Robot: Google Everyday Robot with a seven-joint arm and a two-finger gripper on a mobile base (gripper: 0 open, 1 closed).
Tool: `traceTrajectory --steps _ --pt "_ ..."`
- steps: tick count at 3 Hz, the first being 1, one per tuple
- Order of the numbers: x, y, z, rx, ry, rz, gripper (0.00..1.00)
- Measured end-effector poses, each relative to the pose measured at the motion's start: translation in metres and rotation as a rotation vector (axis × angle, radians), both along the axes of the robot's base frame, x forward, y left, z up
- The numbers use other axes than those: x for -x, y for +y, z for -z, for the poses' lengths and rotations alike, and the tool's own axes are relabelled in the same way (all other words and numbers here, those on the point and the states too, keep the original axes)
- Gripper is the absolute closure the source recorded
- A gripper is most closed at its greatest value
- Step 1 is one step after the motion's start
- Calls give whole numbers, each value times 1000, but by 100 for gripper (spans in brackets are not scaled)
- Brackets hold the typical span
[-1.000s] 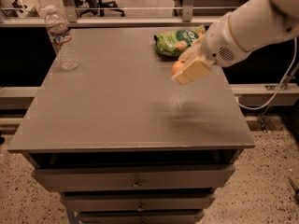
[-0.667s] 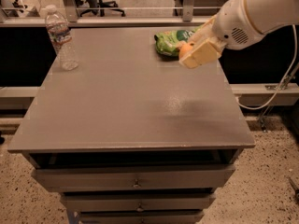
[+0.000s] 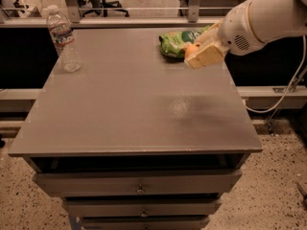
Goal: Move orange near green rice chip bag
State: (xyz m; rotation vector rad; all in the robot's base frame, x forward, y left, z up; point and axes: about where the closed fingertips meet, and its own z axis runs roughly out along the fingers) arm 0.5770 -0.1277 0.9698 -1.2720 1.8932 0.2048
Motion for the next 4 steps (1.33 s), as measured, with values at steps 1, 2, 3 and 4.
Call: traceTrajectory --steps 1,2,3,4 --pt "-52 -11 7 -50 -84 49 100" --pt "-100 -22 21 -86 -123 89 100" --pt "-131 -31 42 -100 -111 121 100" --pt "-148 -33 60 -116 -87 135 100"
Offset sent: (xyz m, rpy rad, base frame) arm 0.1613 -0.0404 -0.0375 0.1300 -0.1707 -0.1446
